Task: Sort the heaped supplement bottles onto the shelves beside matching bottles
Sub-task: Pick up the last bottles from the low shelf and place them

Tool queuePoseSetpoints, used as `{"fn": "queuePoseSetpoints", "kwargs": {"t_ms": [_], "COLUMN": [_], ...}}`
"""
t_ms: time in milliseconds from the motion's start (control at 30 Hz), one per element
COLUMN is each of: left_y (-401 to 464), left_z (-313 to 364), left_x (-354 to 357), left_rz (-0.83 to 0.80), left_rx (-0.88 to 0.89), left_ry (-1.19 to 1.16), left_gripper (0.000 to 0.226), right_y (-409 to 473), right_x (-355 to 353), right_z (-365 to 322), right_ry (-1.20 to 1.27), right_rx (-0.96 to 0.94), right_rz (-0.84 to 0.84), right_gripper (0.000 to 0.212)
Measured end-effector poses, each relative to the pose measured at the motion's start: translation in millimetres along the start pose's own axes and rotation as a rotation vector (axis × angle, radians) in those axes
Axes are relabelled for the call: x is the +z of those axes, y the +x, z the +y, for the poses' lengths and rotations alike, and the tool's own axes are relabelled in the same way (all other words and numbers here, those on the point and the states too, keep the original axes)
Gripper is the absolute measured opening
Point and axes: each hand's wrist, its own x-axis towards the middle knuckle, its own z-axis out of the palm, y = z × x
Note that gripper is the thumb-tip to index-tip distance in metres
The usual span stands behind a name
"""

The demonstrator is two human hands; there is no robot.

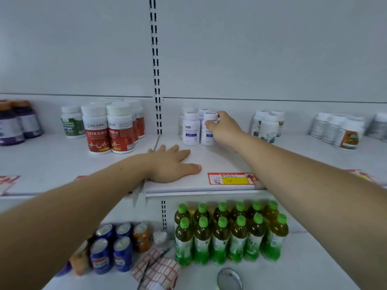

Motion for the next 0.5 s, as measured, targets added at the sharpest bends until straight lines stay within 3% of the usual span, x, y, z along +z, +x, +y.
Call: {"fn": "queuePoseSetpoints", "kwargs": {"t_ms": [333,500], "left_y": [-5,-29], "left_z": [5,-11], "left_x": [-7,-26], "left_rz": [0.076,0.195], "left_rx": [-0.052,-0.053], "left_ry": [-0.222,-0.368], "left_gripper": [0.070,0.065], "right_y": [5,-1], "right_x": [-6,-27], "right_z": [0,-36], "right_ry": [0.010,-0.150], "right_rx": [0.029,-0.101], "right_rz": [-0.096,-0.027], "right_gripper": [0.059,0.075]}}
